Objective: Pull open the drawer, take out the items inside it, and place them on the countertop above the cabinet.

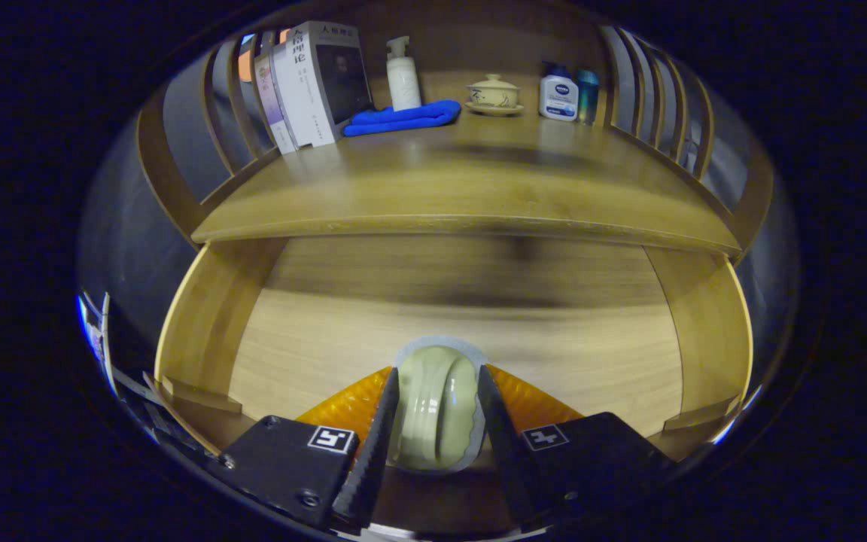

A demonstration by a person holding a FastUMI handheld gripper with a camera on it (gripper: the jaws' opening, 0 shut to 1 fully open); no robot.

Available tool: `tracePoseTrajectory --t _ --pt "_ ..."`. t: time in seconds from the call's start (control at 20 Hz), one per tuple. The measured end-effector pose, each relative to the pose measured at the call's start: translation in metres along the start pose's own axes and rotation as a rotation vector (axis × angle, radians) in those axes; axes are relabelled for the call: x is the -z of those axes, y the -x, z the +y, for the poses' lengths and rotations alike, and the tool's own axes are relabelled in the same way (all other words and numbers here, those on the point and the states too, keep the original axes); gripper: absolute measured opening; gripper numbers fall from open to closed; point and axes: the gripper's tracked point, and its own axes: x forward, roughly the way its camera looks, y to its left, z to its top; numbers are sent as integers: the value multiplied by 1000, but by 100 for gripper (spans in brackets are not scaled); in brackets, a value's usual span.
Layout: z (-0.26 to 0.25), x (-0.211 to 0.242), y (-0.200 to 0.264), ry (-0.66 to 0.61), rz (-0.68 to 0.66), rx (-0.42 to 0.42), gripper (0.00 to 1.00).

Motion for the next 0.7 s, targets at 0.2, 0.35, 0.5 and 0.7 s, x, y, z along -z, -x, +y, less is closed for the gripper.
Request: tracePoseTrajectory --t 0.2,0.35,0.5,0.7 --pt "-2 0 -6 26 2 2 56" --pt "-1 -4 -2 34 -14 -8 32" --pt "-1 -3 -3 57 -14 -13 19" --pt "-3 -9 5 44 -38 -13 18"
